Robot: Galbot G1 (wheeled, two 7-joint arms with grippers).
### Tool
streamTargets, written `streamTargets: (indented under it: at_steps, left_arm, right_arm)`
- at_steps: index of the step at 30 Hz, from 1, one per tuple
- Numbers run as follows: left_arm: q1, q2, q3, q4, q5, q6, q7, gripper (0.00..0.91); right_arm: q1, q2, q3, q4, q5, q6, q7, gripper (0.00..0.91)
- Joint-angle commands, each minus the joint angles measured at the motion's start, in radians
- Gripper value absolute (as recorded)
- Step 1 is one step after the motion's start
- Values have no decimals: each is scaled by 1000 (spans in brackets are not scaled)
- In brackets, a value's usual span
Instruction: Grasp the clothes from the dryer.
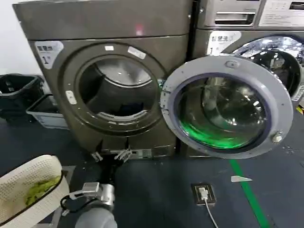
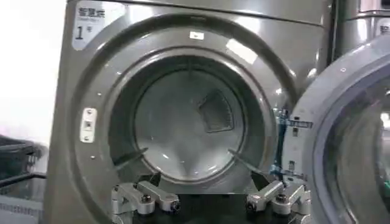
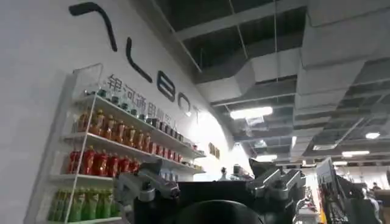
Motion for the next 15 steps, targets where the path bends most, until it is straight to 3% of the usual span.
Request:
streamTargets:
  at_steps: [1,7,15]
  left_arm:
    - [-8,4,-1,5,16,-8,5,907]
    - [-11,6,-1,7,38,-21,10,907]
    - [-6,13,-5,3,41,-20,-10,907]
  right_arm:
    - [2,-3,-5,6,17,50,-25,907]
    - [2,-2,-8,10,51,61,-24,907]
    - [-14,2,0,7,60,147,-17,907]
